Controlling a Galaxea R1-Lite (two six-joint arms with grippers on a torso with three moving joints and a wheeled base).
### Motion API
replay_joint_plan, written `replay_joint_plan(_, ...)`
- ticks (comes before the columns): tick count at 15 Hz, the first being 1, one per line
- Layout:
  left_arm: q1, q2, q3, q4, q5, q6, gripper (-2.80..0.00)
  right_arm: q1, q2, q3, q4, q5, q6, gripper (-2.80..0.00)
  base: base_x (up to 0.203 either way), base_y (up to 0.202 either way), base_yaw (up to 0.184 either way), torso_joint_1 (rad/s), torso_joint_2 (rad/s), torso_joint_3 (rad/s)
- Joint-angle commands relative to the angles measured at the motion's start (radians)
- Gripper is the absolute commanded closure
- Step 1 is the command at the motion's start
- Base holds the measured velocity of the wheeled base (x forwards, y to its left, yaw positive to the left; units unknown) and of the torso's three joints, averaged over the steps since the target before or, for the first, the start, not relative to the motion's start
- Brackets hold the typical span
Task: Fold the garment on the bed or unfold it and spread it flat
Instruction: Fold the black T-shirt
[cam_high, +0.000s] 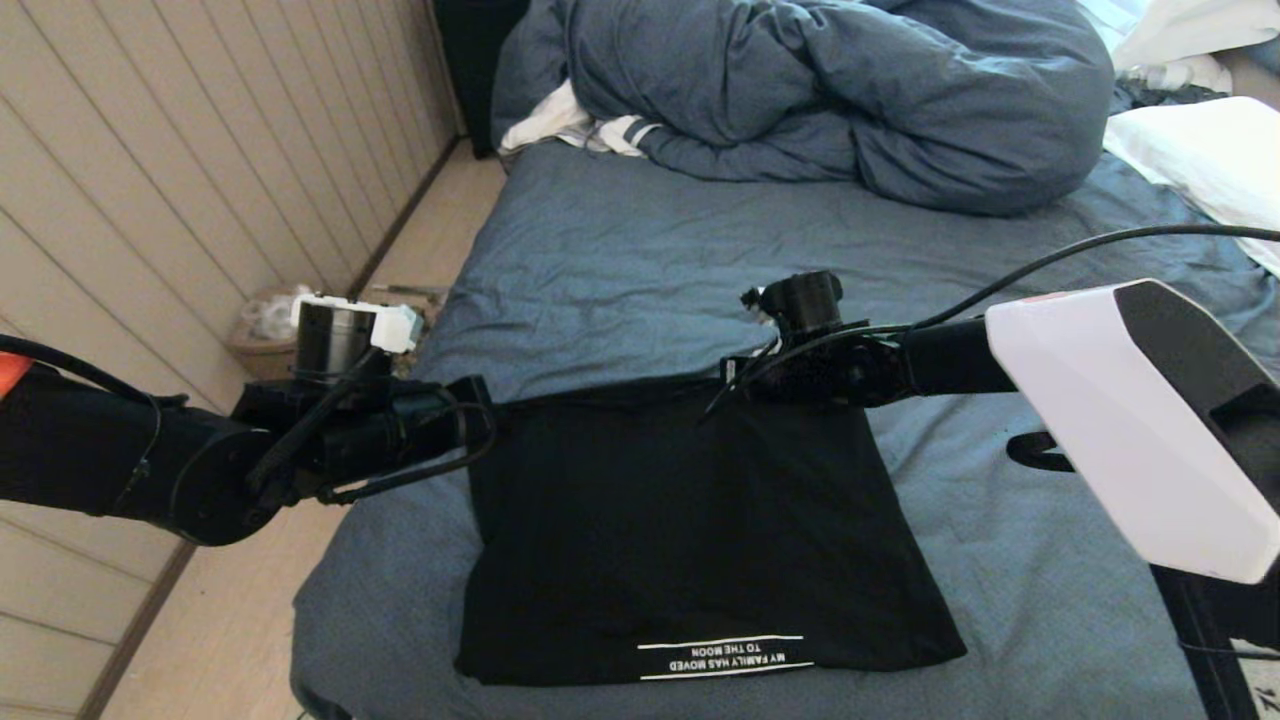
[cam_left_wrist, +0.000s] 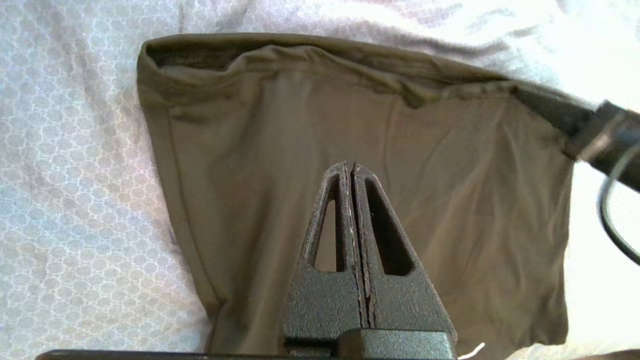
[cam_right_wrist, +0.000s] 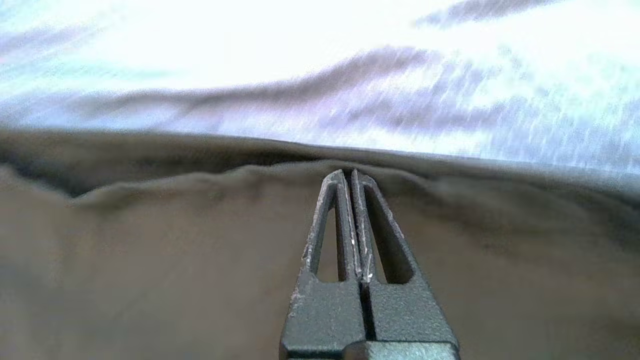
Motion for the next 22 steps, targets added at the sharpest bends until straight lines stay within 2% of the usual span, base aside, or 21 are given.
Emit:
replay_joint_plan(1, 0.0, 0.009, 0.0, -0.006, 0.0, -0.004, 0.0, -0.012, 0.063, -0.053, 0.0, -0.012, 0.001, 0.0, 0.0, 0.0, 0.0, 0.0, 0.0, 0.0)
replay_joint_plan(5, 0.0, 0.005, -0.001, -0.011, 0.0, -0.005, 0.0, -0.035, 0.064, -0.1, 0.005, -0.022, 0.035, 0.0, 0.0, 0.0, 0.0, 0.0, 0.0, 0.0)
replay_joint_plan(7, 0.0, -0.03, -0.002, -0.011, -0.003, -0.005, 0.0, -0.044, -0.004, -0.083, 0.006, -0.022, 0.048, 0.0, 0.0, 0.0, 0.0, 0.0, 0.0, 0.0)
replay_joint_plan(10, 0.0, -0.129, 0.002, 0.022, -0.042, -0.005, 0.0, -0.066, -0.161, -0.008, 0.011, -0.021, 0.065, 0.0, 0.0, 0.0, 0.0, 0.0, 0.0, 0.0)
replay_joint_plan(13, 0.001, -0.237, -0.011, 0.187, -0.09, 0.002, 0.0, -0.099, -0.356, 0.205, 0.052, -0.014, 0.066, 0.0, 0.0, 0.0, 0.0, 0.0, 0.0, 0.0)
replay_joint_plan(16, 0.001, -0.299, 0.002, 0.337, -0.163, 0.017, 0.0, -0.173, -0.486, 0.452, 0.096, 0.011, 0.051, 0.0, 0.0, 0.0, 0.0, 0.0, 0.0, 0.0)
replay_joint_plan(18, 0.028, -0.303, 0.049, 0.358, -0.197, 0.035, 0.0, -0.262, -0.545, 0.611, 0.105, 0.071, 0.021, 0.0, 0.0, 0.0, 0.0, 0.0, 0.0, 0.0)
replay_joint_plan(20, 0.076, -0.3, 0.099, 0.357, -0.221, 0.118, 0.0, -0.329, -0.577, 0.744, 0.105, 0.166, -0.022, 0.0, 0.0, 0.0, 0.0, 0.0, 0.0, 0.0)
replay_joint_plan(22, 0.084, -0.276, 0.113, 0.348, -0.255, 0.129, 0.0, -0.384, -0.569, 0.841, 0.09, 0.257, -0.072, 0.0, 0.0, 0.0, 0.0, 0.0, 0.0, 0.0)
